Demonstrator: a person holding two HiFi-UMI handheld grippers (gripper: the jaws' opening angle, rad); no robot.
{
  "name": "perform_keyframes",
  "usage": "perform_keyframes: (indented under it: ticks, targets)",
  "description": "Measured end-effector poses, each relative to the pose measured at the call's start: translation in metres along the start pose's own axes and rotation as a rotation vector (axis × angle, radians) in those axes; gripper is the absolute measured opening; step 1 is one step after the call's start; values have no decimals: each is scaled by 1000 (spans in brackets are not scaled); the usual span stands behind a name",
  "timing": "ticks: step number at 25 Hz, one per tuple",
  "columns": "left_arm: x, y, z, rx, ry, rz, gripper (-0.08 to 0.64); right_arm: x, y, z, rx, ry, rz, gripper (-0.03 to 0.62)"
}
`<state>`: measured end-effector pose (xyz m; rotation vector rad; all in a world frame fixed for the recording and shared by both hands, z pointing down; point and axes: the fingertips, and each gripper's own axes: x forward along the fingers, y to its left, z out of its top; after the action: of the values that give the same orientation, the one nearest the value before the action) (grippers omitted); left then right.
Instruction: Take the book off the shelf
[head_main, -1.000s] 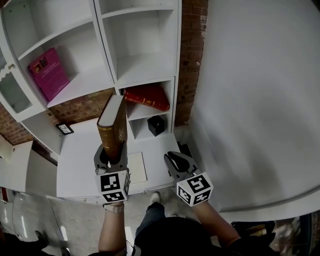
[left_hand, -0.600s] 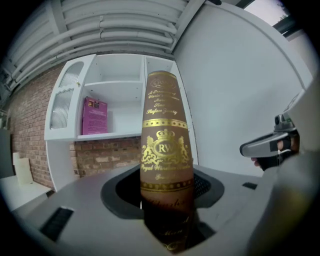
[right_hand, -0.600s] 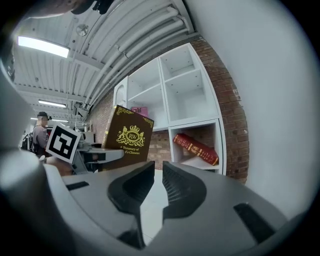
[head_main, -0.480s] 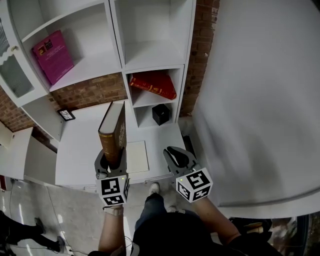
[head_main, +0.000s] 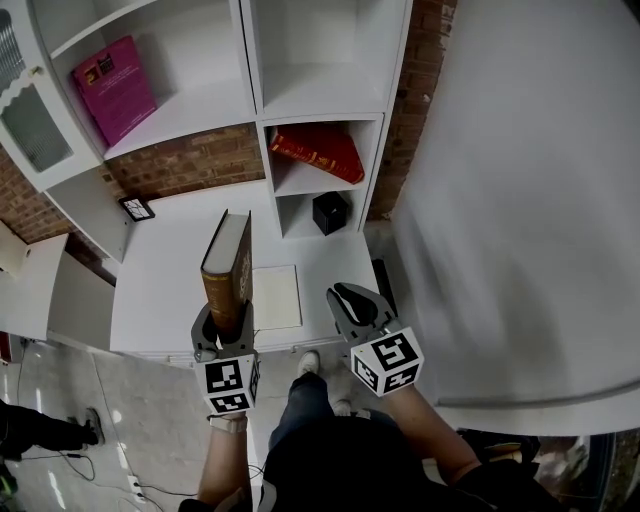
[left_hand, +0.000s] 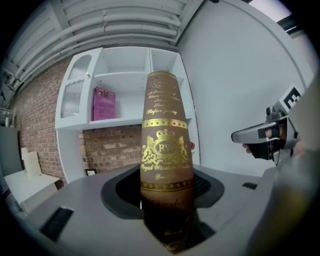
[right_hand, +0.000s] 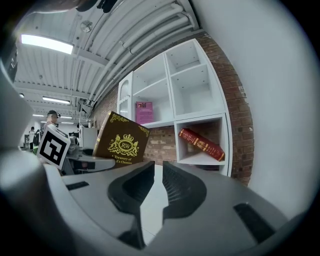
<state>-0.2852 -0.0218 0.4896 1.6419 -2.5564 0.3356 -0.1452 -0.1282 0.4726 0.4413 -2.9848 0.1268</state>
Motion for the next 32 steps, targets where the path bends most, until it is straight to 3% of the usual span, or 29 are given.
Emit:
perform_keyframes:
  ticks: [26, 32]
  targets:
    - [-42, 32, -54, -21, 81, 55, 225, 12, 49, -27, -150, 53, 99, 57]
    - [-44, 37, -52, -18, 51, 69, 225, 11, 53, -29, -156, 62, 108, 57]
